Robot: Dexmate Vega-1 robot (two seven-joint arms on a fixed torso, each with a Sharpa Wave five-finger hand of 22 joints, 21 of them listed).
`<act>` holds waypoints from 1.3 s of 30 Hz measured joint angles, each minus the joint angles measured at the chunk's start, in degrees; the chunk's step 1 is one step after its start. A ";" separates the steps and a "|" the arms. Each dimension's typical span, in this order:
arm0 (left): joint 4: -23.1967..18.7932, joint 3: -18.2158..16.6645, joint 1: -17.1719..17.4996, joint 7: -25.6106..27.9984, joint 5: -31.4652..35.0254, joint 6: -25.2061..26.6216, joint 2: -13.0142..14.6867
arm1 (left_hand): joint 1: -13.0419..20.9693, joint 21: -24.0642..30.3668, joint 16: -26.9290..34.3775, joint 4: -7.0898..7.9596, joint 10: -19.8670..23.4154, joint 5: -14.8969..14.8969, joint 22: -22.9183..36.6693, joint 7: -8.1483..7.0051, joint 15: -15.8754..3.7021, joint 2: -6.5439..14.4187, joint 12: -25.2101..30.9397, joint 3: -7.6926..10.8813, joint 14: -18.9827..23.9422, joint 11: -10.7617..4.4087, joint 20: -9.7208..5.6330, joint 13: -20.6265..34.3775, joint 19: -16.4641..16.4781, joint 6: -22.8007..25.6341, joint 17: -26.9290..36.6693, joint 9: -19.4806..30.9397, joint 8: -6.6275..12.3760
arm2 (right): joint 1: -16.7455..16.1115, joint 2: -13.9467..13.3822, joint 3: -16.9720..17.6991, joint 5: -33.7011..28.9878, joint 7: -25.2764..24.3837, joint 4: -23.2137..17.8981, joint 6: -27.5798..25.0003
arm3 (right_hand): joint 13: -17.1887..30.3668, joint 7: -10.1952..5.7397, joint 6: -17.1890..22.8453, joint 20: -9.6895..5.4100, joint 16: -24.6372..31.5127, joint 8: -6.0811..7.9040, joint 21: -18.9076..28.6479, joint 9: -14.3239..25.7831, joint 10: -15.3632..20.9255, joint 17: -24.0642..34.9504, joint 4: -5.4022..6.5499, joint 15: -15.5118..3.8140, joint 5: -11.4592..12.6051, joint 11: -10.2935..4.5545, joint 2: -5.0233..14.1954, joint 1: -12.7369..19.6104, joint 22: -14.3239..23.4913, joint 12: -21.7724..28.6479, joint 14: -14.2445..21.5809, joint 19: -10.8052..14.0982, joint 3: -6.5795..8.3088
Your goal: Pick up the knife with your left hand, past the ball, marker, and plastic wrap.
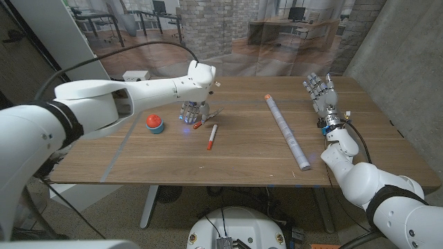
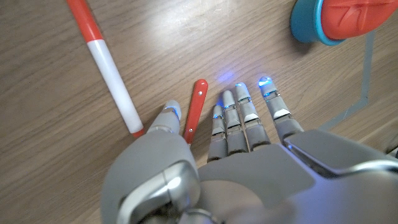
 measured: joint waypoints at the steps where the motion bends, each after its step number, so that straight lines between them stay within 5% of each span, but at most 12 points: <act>1: -0.39 0.21 0.25 0.17 0.79 0.13 0.08 | 0.00 0.08 0.00 0.00 0.20 0.00 0.00 0.01 -0.05 0.00 0.00 0.00 0.05 -0.19 0.00 0.00 0.00 0.01 0.00 0.00 0.00 | 0.00 0.00 0.00 0.00 0.11 0.00 0.11 | 0.00 0.00 0.00 0.00 0.00 0.00 0.00 0.00 0.13 0.00 -0.10 0.00 0.00 -0.12 0.00 0.00 0.00 0.00 0.00 0.00 -0.10; 26: -9.09 -2.59 7.64 5.59 11.52 1.15 3.13 | 6.76 3.49 3.41 -1.17 8.04 0.00 -0.15 -0.91 -3.61 -1.33 3.27 1.21 8.97 -2.20 -1.24 0.53 6.55 8.73 -1.06 0.27 0.76 | 2.44 -0.31 3.59 -4.06 0.14 4.17 2.46 | 0.00 -0.09 0.90 0.41 0.00 0.00 0.00 0.00 0.75 0.00 -0.14 -0.02 0.45 -0.07 -0.84 -0.20 0.00 0.00 0.62 0.40 -0.63; 35: -10.79 -2.37 9.17 5.41 12.46 0.80 3.39 | 8.48 4.32 4.88 -0.99 9.93 0.00 -0.14 -0.81 -3.94 -1.55 4.26 1.39 10.79 -2.35 -1.49 0.79 7.04 10.88 -0.79 0.27 0.87 | 2.52 -0.30 3.84 -4.85 -0.39 4.32 3.23 | 0.00 -0.40 1.20 0.10 0.00 0.00 0.00 0.00 1.34 0.00 -0.14 -0.42 0.45 -0.09 -0.84 -0.20 0.00 0.00 1.01 0.71 -0.62; 36: -10.91 -2.50 9.58 2.70 18.88 -1.54 3.39 | 8.74 4.53 4.88 -0.99 10.04 0.00 -0.14 -0.69 -3.84 -1.81 4.26 1.39 11.02 -2.44 -1.61 0.79 7.42 11.17 -0.84 0.28 0.89 | 2.77 -0.01 5.30 -4.91 -0.42 4.80 3.28 | 0.00 -0.40 1.20 0.10 0.00 0.00 0.00 0.00 1.34 0.00 -0.14 -0.42 0.45 -0.09 -0.84 -0.20 0.00 0.00 1.01 0.71 -0.62; 39: -10.97 -3.01 10.35 2.70 18.88 -1.54 3.38 | 9.06 5.34 5.10 -0.52 11.33 0.00 -0.14 -0.45 -3.92 -2.13 4.26 1.86 12.67 -2.36 -1.81 0.72 8.51 12.50 -1.50 0.26 0.90 | 2.77 -0.01 5.30 -5.04 -0.67 4.80 3.64 | 0.00 -0.27 1.33 0.10 0.00 0.00 0.00 0.00 1.34 0.00 0.03 -0.38 0.45 -0.09 -0.85 -0.22 0.00 0.00 1.05 0.71 -0.80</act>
